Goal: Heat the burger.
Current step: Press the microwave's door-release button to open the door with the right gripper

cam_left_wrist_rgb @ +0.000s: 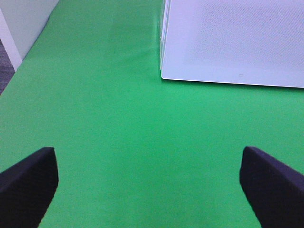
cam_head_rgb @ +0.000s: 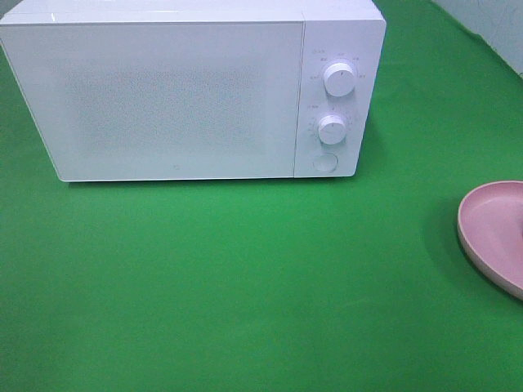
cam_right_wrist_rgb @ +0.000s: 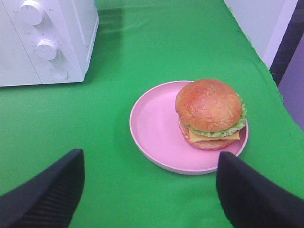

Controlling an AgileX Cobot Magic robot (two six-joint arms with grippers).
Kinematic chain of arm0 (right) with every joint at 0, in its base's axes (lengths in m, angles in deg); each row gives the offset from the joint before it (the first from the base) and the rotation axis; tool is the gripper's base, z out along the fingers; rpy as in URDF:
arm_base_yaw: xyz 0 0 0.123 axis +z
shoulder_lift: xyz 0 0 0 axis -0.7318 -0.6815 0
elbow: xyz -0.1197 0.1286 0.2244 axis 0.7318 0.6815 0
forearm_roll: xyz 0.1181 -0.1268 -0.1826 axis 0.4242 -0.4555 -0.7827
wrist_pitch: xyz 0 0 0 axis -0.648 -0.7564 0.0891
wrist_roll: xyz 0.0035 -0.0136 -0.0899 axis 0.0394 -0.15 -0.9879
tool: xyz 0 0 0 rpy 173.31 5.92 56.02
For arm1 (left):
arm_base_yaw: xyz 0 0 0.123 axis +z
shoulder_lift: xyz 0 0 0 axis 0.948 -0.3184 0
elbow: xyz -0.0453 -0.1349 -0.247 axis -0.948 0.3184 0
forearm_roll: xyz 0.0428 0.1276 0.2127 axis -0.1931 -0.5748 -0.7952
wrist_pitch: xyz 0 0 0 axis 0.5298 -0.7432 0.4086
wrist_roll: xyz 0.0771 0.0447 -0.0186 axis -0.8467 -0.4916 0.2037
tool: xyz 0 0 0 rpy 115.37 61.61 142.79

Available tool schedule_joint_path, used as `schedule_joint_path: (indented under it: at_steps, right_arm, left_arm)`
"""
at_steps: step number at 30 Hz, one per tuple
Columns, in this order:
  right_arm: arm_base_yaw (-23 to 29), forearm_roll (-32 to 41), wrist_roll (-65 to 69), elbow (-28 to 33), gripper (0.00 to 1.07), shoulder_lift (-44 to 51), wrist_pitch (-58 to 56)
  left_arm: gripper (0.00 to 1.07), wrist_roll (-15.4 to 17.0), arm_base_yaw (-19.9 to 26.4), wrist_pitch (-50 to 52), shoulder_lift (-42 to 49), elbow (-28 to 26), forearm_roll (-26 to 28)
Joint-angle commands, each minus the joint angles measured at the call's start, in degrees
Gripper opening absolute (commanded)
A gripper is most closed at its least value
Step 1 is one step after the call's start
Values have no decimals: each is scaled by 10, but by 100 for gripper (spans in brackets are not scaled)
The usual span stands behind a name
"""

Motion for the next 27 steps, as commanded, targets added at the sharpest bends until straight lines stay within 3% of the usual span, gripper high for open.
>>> schedule_joint_path:
  at_steps: [1, 18, 27]
  right_arm:
    - [0, -3, 1, 1, 73, 10, 9]
    - [0, -6, 1, -6, 73, 7, 19]
    - [0, -6, 13, -14, 73, -58, 66]
  left_arm:
    - [96, -1, -3, 6, 14, 1, 0]
    - [96, -1, -3, 6, 14, 1, 0]
    - [96, -1, -3, 6, 14, 1, 0]
